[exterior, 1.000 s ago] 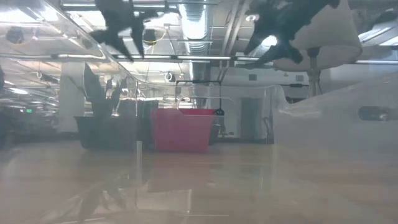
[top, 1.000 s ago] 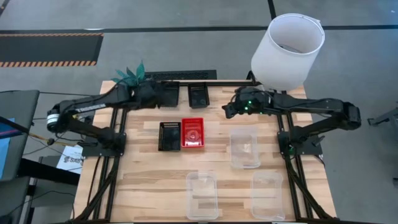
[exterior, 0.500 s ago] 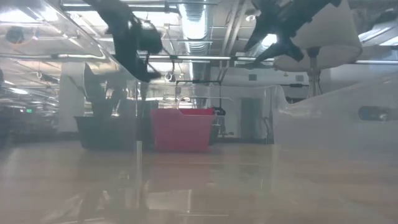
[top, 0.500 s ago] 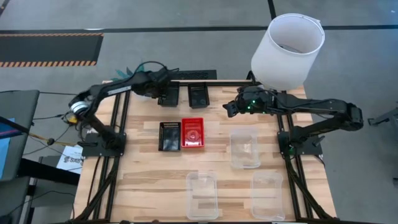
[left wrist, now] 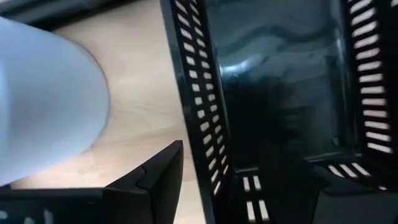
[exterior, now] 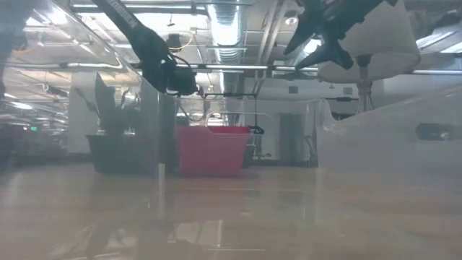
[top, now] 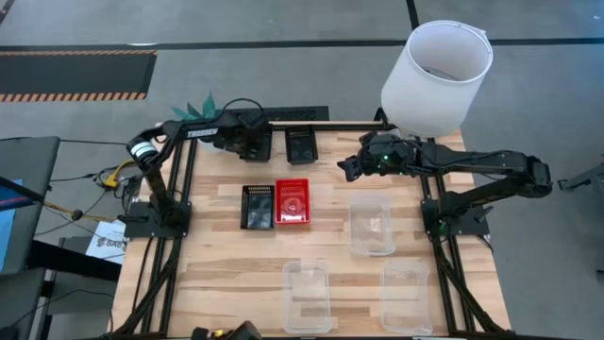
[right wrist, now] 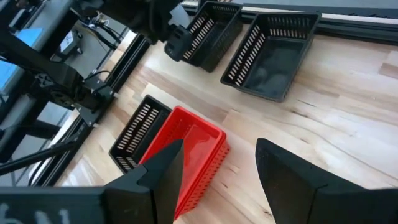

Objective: Stack baskets by color
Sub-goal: Stack the top left black bin on top of the bottom black bin

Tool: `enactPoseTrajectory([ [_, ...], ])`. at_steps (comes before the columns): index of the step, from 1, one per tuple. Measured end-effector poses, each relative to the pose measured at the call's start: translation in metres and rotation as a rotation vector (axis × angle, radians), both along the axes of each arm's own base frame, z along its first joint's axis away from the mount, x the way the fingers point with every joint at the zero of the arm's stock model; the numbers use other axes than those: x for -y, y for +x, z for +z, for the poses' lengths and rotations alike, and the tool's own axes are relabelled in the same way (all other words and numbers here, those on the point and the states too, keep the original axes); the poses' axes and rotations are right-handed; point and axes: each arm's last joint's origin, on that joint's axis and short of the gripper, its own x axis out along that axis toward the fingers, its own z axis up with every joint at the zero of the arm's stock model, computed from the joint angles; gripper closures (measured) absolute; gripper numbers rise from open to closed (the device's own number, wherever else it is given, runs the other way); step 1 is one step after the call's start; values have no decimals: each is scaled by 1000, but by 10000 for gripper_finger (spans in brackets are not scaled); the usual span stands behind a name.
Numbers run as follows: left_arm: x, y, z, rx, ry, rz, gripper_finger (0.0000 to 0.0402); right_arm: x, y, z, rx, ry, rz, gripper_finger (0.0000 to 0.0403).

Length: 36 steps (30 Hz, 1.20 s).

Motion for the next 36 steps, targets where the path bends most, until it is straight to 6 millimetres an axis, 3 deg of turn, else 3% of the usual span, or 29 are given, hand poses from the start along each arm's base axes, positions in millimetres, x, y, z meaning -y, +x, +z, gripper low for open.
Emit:
enactPoseTrajectory([
  [5,0,0,-3,-5,-10,12,241,-1,0,0,-1,-2,6,182],
  [14,-2,-1,-3,-30,30,39,390,-1,0,0,-3,-6,11,182],
  [21,-2,-1,2,-18,30,71,399,-2,0,0,-3,2,29,182],
  [30,4,-6,55,88,77,130,401,-2,0,0,-10,-16,42,182],
  [36,32,-7,95,259,99,163,401,-2,0,0,-11,-16,42,182],
])
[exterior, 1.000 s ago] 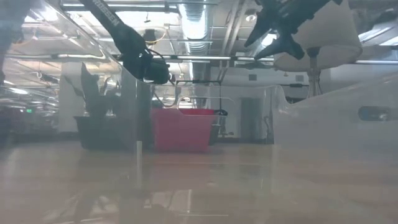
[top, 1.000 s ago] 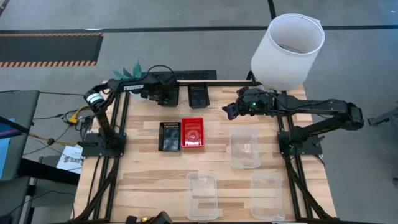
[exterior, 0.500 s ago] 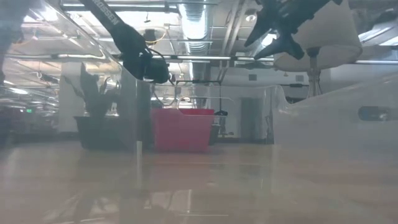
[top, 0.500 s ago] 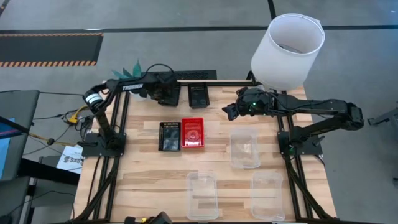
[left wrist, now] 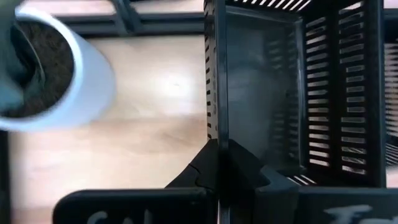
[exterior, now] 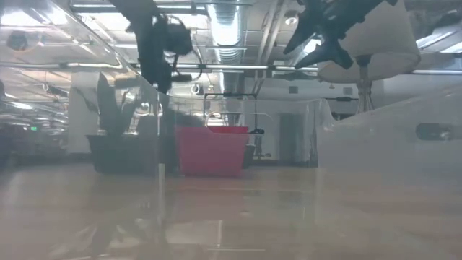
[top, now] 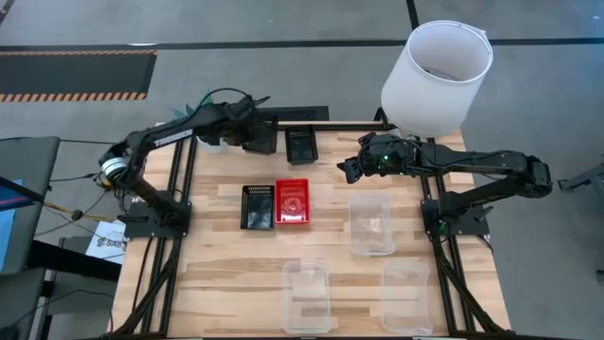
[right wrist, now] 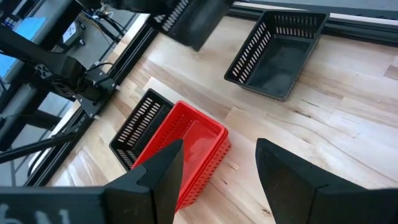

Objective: Stack baskets by color
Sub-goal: Stack the top left black bin on top of the bottom black bin

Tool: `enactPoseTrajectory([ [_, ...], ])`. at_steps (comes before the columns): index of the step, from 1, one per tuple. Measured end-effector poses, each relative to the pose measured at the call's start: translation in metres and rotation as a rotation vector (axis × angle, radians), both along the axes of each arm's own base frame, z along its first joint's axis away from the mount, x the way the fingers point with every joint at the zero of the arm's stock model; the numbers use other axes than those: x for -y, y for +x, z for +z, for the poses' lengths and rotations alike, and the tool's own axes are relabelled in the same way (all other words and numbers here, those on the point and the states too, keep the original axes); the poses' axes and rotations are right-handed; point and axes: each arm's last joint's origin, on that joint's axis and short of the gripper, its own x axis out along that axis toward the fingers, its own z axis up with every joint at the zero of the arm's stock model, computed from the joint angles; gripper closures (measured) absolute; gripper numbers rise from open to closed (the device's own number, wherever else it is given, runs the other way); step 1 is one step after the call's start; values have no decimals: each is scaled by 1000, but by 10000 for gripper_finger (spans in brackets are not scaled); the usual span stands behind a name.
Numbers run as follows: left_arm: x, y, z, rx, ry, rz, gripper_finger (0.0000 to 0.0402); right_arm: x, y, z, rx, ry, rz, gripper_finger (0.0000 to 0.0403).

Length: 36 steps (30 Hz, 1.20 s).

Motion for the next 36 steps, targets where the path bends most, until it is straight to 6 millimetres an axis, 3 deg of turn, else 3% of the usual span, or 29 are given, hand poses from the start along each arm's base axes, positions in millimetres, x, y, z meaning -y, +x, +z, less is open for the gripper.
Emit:
enactPoseTrajectory([
  [8,75,2,45,182,23,-74,401,0,0,0,-10,-15,12,182],
  [12,121,4,49,162,20,-92,401,0,0,0,-10,-18,15,182],
  [18,176,1,31,115,5,-33,401,0,0,0,-11,-19,16,182],
  [24,208,-6,4,107,-38,12,401,0,0,0,-12,-20,18,182],
  [31,226,-14,-26,100,-66,42,401,-1,0,0,-10,-14,27,182],
  [36,228,-15,-43,112,-64,44,401,-1,0,0,-9,-9,33,182],
])
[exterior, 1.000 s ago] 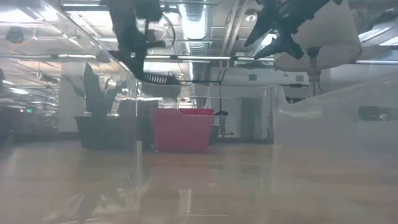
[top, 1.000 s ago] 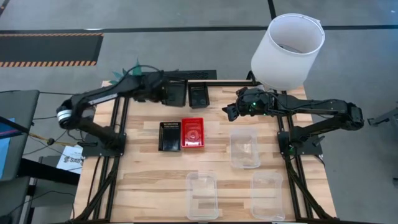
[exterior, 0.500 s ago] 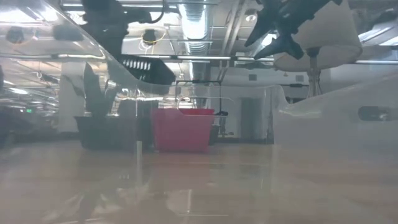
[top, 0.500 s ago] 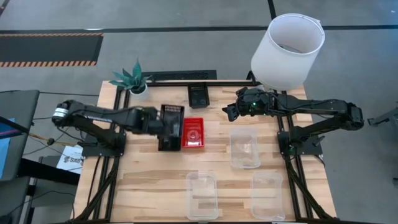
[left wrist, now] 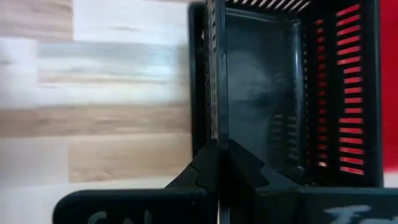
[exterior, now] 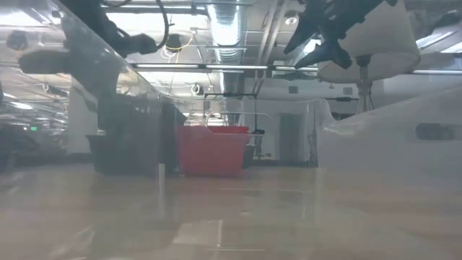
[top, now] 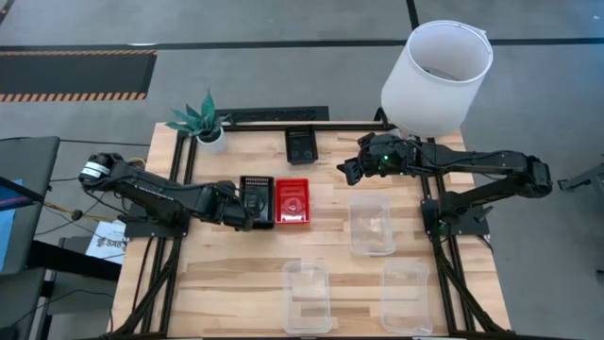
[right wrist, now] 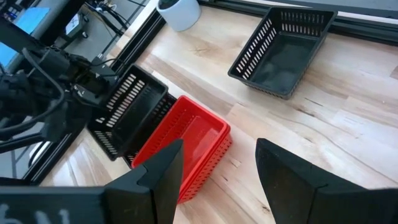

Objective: Stack baskets by color
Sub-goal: Stack the top left black bin on top of the bottom black bin

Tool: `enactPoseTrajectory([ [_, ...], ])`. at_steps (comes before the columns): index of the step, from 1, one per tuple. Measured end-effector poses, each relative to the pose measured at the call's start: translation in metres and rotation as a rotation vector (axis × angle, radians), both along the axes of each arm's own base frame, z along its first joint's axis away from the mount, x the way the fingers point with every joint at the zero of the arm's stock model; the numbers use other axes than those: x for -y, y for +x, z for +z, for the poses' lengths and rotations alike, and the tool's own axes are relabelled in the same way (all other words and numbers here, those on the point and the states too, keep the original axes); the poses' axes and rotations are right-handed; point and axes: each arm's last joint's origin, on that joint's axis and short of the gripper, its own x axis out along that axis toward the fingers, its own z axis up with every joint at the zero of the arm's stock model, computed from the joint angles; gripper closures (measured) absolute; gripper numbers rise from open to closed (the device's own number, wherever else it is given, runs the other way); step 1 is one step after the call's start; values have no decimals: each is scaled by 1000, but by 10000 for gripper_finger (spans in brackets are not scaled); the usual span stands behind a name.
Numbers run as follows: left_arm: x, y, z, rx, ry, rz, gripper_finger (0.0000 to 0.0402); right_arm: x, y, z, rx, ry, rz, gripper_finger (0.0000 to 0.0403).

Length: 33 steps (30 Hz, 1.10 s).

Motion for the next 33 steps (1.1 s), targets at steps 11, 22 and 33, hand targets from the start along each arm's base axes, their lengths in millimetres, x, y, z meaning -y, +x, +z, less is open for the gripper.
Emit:
enactPoseTrajectory([
  [11,-8,6,-2,35,19,-24,401,0,0,0,5,1,-1,182],
  [22,-7,5,-3,29,-2,5,401,0,0,0,4,1,0,182],
  [33,-6,6,-2,36,-29,-8,400,0,0,0,-1,-11,8,182],
])
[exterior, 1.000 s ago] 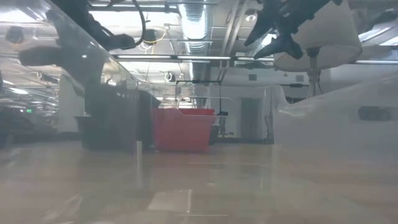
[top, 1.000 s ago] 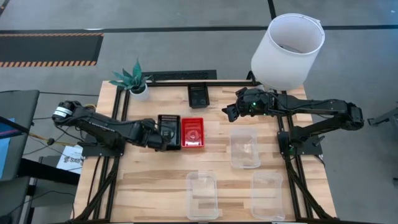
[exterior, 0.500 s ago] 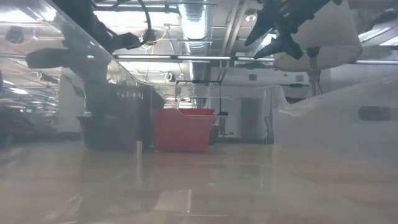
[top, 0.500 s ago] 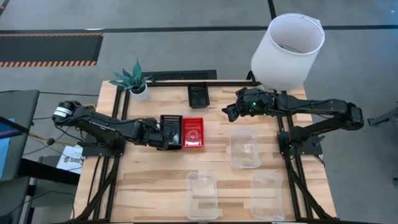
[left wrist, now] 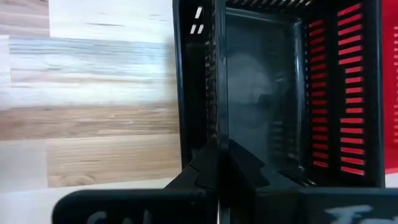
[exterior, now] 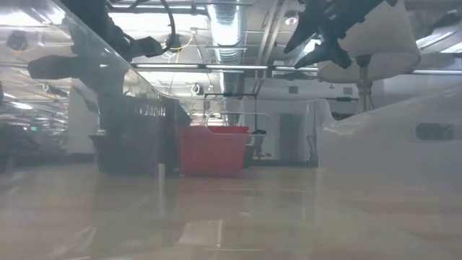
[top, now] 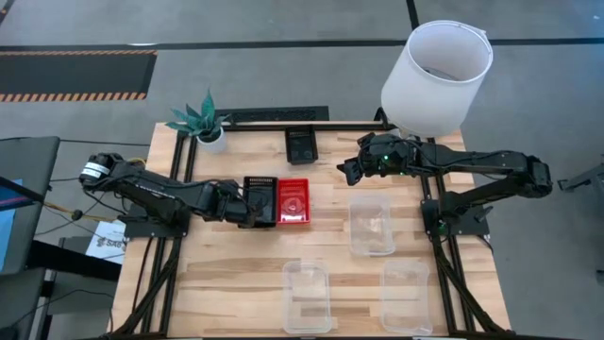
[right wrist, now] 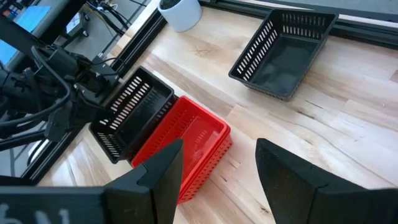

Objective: Stack baskets by color
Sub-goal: Stack the top left black bin on top of the bottom black bin, then stack the black bin on top of the bottom black bin

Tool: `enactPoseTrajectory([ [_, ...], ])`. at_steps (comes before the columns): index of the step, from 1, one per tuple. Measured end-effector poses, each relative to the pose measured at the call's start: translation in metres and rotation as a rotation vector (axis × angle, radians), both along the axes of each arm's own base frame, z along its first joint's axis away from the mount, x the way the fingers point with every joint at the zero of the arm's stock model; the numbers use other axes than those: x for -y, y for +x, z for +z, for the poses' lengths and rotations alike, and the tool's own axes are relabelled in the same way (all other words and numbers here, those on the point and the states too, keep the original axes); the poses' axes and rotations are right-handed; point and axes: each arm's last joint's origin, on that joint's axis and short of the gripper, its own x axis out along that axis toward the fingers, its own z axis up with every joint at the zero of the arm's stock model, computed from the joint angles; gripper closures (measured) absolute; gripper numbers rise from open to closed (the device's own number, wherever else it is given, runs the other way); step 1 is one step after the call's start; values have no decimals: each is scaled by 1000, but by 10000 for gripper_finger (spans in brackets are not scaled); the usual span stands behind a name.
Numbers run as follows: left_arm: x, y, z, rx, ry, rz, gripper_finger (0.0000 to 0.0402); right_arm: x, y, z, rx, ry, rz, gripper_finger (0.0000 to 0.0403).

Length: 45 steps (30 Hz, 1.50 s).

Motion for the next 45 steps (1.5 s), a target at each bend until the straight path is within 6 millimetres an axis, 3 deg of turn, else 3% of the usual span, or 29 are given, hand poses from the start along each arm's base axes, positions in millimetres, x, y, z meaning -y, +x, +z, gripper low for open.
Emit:
enactPoseTrajectory([
  [22,-1,0,0,19,16,45,390,0,0,0,0,0,3,182],
  [35,-2,0,1,13,40,19,267,0,1,-1,-3,0,4,182],
  [41,-5,-3,6,26,69,-2,247,1,0,-1,-11,-6,6,182],
  [45,-12,-5,18,133,153,64,247,7,-1,-2,-14,-12,-29,182],
])
